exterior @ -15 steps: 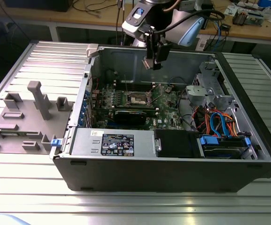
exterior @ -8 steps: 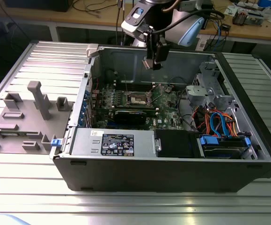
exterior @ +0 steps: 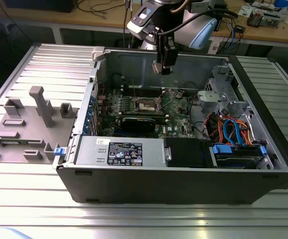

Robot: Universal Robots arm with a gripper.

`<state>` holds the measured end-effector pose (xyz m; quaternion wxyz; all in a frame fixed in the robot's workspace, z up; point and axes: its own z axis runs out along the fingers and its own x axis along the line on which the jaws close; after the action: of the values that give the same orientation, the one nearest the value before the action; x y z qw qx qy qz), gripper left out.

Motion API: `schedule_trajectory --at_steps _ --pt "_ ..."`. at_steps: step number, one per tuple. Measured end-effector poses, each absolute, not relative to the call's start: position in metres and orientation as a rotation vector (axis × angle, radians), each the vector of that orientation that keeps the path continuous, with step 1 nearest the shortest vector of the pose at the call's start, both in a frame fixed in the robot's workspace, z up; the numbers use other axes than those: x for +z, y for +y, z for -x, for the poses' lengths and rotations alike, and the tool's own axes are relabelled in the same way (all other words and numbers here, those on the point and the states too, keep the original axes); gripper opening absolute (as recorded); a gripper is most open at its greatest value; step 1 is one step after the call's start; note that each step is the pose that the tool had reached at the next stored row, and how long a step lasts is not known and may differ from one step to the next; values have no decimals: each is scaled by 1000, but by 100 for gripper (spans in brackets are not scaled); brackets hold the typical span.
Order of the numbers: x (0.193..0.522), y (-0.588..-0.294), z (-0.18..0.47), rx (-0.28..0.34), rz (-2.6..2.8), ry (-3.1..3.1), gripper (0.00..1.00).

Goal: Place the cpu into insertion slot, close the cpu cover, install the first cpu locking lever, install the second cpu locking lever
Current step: 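Place the cpu into insertion slot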

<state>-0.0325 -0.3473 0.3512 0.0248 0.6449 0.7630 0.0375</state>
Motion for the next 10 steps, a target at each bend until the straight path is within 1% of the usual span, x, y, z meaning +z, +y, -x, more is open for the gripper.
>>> schedule_trajectory --at_steps 10 --pt "351 -347 33 116 -1995 2359 54"
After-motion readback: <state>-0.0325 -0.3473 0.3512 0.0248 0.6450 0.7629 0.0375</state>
